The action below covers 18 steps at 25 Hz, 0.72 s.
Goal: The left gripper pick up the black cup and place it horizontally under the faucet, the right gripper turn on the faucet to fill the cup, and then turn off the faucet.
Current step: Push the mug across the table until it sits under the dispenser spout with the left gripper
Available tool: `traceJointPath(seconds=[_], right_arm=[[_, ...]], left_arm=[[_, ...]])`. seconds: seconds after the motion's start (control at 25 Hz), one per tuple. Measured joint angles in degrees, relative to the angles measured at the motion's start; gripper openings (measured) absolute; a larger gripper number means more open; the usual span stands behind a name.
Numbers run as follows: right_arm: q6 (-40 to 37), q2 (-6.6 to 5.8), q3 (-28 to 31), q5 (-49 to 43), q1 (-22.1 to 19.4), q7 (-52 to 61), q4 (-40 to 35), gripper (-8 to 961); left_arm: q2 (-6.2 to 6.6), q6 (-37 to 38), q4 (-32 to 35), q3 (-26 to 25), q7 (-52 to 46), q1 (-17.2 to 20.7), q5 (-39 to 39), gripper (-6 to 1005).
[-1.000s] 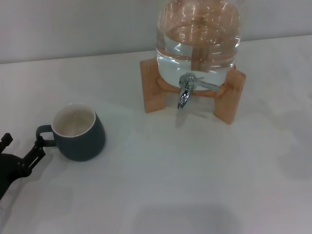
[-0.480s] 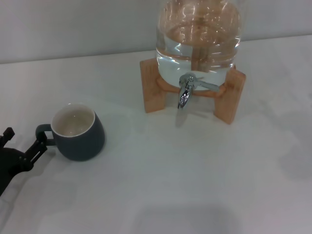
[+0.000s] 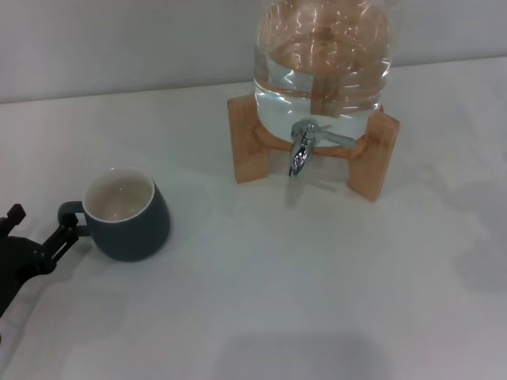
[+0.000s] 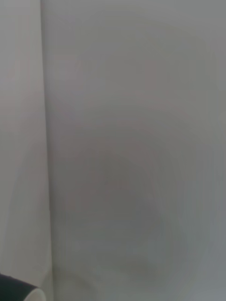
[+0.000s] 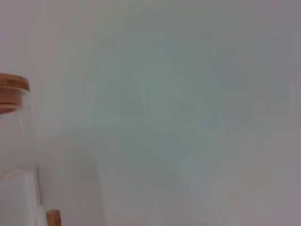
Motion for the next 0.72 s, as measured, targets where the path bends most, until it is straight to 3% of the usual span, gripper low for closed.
traceJointPath(seconds=[0.72], right_arm=[[0.4, -0.01, 0.0, 0.0, -0.1, 0.0, 0.0, 853]], left_arm=[[0.12, 2.1, 0.2, 0.1, -0.2, -1.4, -1.6, 855]])
